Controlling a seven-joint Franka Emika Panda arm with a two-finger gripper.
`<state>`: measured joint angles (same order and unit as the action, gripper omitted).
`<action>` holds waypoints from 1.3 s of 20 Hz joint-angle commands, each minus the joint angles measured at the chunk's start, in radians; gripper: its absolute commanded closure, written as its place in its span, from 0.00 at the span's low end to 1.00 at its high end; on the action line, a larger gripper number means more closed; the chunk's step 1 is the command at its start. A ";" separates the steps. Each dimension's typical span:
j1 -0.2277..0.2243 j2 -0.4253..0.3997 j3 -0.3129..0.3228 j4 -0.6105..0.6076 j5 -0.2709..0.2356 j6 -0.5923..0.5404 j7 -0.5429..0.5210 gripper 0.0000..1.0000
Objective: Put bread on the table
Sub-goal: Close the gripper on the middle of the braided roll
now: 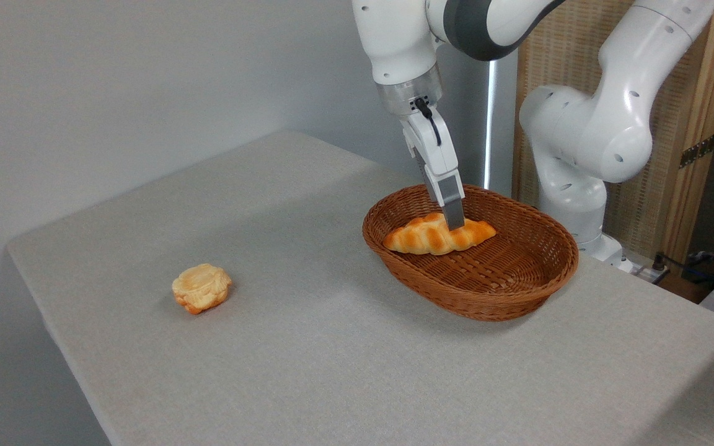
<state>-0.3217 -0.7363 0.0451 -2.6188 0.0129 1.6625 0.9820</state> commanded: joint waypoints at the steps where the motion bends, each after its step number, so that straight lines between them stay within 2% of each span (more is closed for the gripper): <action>1: -0.010 0.006 0.010 -0.013 0.016 0.034 0.041 0.00; 5: -0.011 0.020 0.010 -0.050 0.018 0.081 0.052 0.00; 8: -0.037 0.038 0.010 -0.052 0.016 0.112 0.052 0.00; 18: -0.048 0.055 0.010 -0.083 0.016 0.197 0.052 0.02; 19: -0.049 0.057 0.010 -0.084 0.016 0.206 0.052 0.09; 20: -0.049 0.060 0.010 -0.086 0.016 0.209 0.052 0.21; 21: -0.049 0.061 0.010 -0.086 0.016 0.209 0.052 0.26; 22: -0.049 0.061 0.010 -0.086 0.016 0.210 0.052 0.37; 24: -0.049 0.061 0.010 -0.084 0.016 0.210 0.052 0.52; 26: -0.049 0.061 0.010 -0.083 0.016 0.210 0.052 0.54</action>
<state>-0.3603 -0.6728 0.0446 -2.6993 0.0130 1.8570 1.0194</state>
